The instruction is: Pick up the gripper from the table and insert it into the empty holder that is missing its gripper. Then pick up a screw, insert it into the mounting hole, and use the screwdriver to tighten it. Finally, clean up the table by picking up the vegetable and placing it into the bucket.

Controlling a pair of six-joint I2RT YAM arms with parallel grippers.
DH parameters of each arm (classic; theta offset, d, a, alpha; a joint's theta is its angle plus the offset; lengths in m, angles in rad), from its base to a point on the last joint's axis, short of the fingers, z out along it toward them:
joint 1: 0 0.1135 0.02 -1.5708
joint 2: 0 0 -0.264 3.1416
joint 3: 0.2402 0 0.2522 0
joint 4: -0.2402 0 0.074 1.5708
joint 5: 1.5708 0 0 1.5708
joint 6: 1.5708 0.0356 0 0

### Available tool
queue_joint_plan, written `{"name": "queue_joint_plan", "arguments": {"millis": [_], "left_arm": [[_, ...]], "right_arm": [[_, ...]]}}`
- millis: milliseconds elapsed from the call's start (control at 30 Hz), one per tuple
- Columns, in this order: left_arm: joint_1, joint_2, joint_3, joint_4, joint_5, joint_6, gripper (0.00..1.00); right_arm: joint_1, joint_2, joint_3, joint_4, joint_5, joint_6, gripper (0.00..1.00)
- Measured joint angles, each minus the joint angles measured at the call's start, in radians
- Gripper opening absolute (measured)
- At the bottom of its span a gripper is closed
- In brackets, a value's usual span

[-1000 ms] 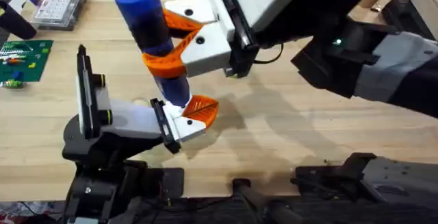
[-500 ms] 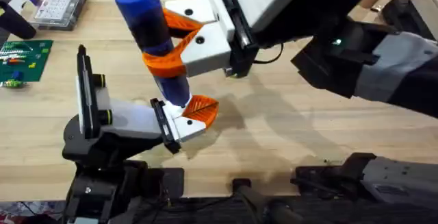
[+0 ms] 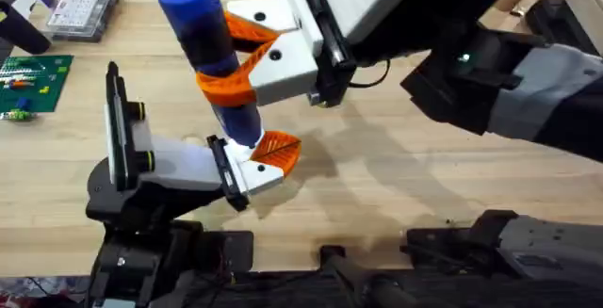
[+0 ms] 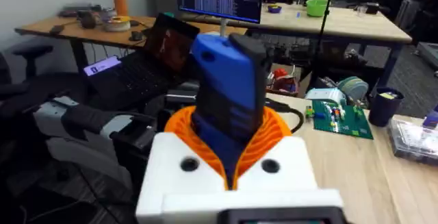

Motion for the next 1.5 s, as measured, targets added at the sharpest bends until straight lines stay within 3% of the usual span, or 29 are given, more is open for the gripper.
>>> {"name": "queue_joint_plan", "arguments": {"millis": [1367,1500], "left_arm": [[0.0,0.0,0.0,0.0,0.0,0.0,0.004],[0.0,0.0,0.0,0.0,0.0,0.0,0.004]], "right_arm": [[0.0,0.013,0.0,0.001,0.004,0.0,0.026],[0.0,0.015,-0.004,0.072,0.011,0.015,0.026]]}}
